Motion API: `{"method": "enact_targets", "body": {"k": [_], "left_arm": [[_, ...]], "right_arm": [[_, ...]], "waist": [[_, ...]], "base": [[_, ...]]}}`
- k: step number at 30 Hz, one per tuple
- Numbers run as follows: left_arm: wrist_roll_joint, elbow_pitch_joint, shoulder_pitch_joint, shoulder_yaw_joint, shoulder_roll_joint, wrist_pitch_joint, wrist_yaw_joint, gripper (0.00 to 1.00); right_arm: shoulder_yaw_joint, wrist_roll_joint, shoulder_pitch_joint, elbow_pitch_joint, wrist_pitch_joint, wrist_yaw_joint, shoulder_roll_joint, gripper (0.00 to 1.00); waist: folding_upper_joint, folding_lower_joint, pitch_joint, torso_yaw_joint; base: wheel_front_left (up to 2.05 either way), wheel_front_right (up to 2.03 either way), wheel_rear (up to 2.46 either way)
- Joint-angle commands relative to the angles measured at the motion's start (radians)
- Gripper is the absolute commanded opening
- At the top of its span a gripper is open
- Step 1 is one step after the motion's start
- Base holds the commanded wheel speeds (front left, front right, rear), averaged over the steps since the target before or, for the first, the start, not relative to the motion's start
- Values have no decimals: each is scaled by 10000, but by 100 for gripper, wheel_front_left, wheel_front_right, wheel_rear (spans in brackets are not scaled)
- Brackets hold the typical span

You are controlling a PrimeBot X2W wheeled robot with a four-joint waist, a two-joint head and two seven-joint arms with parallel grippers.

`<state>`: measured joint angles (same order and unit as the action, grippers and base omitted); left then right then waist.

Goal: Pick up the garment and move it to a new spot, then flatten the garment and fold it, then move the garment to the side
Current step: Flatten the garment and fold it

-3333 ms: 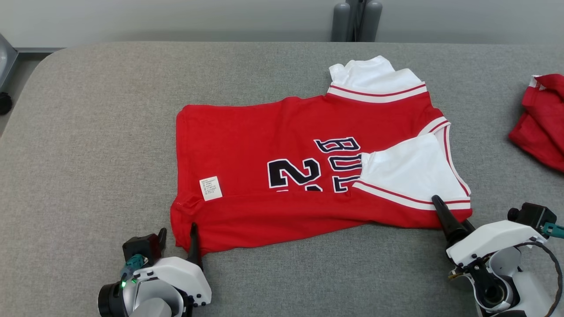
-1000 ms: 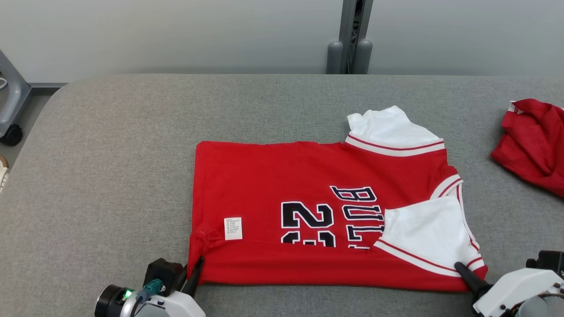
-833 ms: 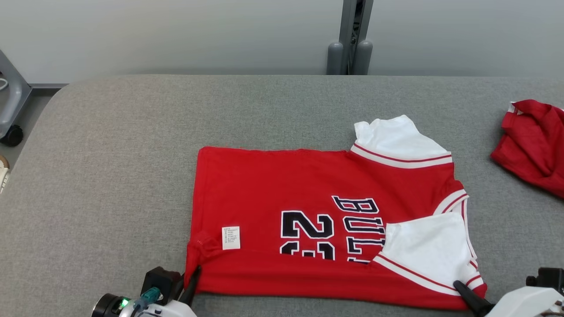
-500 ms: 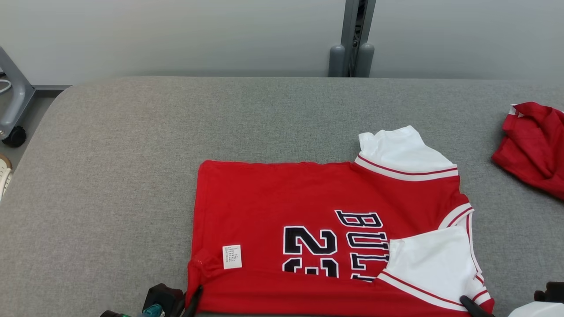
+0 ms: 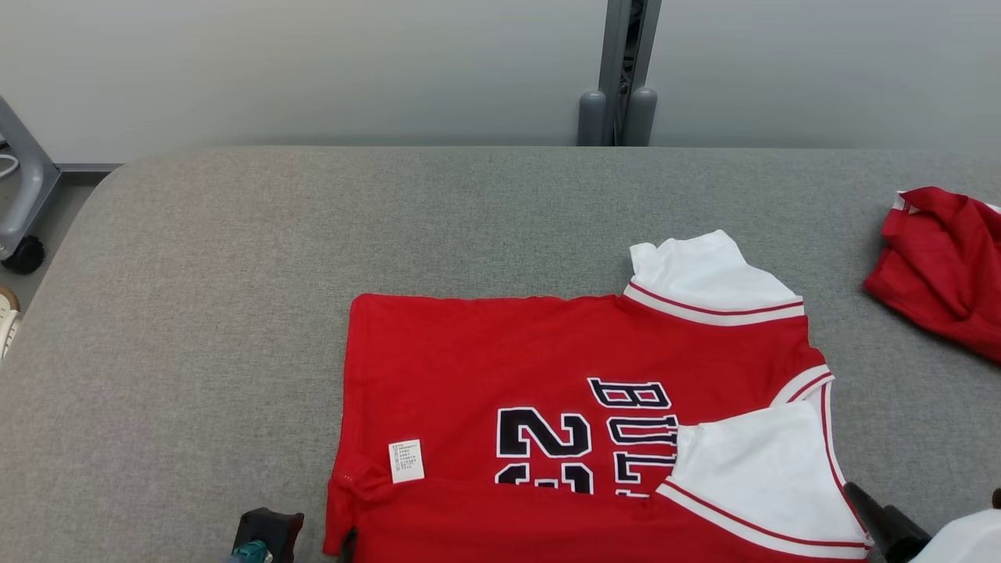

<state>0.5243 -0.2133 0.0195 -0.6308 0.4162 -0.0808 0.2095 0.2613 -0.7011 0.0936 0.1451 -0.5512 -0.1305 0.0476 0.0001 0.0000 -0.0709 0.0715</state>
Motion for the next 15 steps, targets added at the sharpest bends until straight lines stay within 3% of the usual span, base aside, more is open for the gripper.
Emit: {"method": "enact_targets", "body": {"k": [1, 8, 15], "left_arm": [[104, 202, -109, 140, 127, -71, 146, 100], [-213, 813, 293, 776, 519, 367, 885, 100], [-254, 1124, 881, 1411, 126, 1656, 1290, 100]], "right_arm": [[203, 158, -258, -108, 13, -6, 70, 100], [407, 1402, -1119, -883, 410, -5, 64, 100], [-264, 2174, -1971, -1702, 1450, -6, 53, 100]], "waist": [[-1, 0, 35, -5], [-1, 0, 115, -16], [-1, 0, 15, -108]], "base": [[0, 0, 0], [0, 0, 0], [0, 0, 0]]}}
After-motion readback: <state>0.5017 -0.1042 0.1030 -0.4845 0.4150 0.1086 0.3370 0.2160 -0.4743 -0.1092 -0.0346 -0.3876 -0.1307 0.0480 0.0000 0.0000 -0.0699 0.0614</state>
